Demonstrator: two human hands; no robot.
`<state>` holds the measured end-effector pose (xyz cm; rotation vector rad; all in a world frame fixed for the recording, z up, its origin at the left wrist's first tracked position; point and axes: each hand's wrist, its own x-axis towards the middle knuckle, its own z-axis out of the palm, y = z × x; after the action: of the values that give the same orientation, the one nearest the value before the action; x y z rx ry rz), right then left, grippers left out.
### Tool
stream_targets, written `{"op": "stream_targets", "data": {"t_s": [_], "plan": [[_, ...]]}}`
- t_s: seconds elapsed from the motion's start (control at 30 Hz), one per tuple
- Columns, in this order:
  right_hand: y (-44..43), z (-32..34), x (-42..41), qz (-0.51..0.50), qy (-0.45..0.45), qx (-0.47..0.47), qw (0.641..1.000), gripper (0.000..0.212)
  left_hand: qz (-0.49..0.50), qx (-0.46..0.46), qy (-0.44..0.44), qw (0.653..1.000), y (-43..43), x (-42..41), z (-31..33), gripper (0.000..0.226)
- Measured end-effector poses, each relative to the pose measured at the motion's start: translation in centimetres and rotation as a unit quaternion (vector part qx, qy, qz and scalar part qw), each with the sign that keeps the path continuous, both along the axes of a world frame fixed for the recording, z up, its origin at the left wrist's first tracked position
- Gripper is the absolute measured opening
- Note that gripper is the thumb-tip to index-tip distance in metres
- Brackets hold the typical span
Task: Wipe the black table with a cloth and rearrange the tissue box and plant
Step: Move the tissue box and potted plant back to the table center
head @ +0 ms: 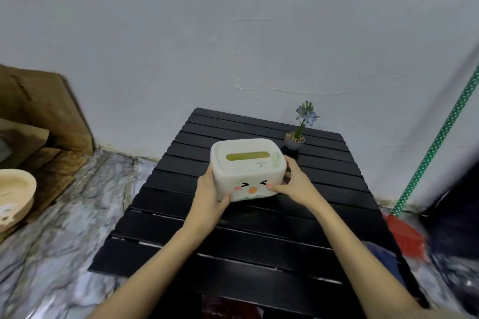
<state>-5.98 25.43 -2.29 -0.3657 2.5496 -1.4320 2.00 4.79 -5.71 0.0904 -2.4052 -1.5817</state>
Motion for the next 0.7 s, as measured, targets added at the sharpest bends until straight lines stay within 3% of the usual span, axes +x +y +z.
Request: {"op": "stream_targets", "data": {"t_s": [0.2, 0.33, 0.47, 0.7], "plan": [[0.5, -0.7, 1.0, 0.008, -0.006, -0.005, 1.0, 0.081, -0.019, -0.062, -0.018, 0.998, -0.8, 1.5, -0.7, 0.064], [1.9, -0.3, 0.1, 0.034, -0.017, 0.051, 0.998, 0.085, -0.028, -0.144, -0.027, 0.989, -3.1, 2.2, -1.5, 0.055], [4.0, -0.3, -2.2, -0.038, -0.023, 0.09, 0.995, 0.075, -0.019, -0.17, -0.03, 0.985, -4.9, 2.1, -2.7, 0.037], [5.3, -2.5, -7.5, -0.15, -0.007, 0.114, 0.982, 0.074, -0.002, -0.172, -0.046, 0.984, -4.8, 1.2, -3.1, 0.035]]}}
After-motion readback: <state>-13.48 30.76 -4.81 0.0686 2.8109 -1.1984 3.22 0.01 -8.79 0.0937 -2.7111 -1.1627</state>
